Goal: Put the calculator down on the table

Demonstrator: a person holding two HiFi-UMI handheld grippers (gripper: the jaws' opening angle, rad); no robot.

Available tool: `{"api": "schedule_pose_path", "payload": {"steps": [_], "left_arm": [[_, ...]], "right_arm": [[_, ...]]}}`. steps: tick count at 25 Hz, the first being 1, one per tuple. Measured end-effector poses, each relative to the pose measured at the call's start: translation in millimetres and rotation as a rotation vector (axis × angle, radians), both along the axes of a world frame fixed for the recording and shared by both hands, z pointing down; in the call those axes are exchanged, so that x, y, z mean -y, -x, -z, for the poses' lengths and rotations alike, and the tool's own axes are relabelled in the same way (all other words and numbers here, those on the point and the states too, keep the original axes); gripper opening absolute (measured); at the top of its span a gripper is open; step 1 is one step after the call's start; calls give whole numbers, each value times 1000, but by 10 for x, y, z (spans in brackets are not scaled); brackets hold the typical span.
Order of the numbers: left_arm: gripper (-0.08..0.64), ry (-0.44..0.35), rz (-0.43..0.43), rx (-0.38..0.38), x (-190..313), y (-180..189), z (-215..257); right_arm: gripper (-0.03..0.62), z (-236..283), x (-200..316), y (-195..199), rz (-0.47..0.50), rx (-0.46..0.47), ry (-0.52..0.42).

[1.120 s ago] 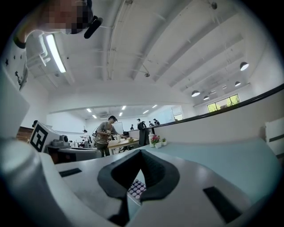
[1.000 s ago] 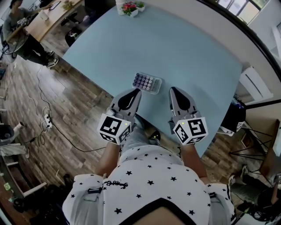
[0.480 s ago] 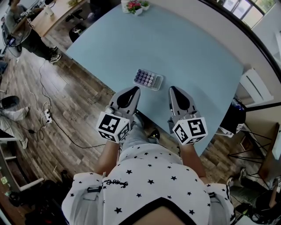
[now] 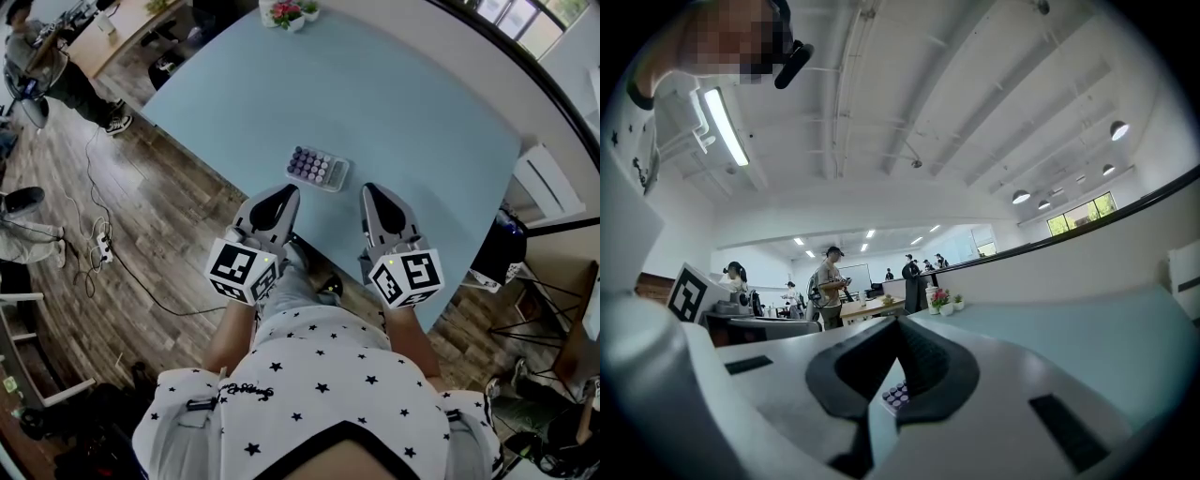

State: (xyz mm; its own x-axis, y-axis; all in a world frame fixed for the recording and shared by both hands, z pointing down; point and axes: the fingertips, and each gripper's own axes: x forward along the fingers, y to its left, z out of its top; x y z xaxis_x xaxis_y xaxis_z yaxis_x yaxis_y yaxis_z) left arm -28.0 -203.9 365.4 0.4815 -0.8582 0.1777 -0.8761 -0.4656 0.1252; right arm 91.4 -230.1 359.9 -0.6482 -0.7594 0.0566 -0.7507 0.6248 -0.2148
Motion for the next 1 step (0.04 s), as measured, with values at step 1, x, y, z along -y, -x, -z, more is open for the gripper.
{"api": "schedule_pose_path", "payload": {"steps": [1], "left_arm": [[37, 0, 0, 0, -2, -6, 4]], "right_arm": [[-5, 2, 0, -5, -1, 0, 0]]}}
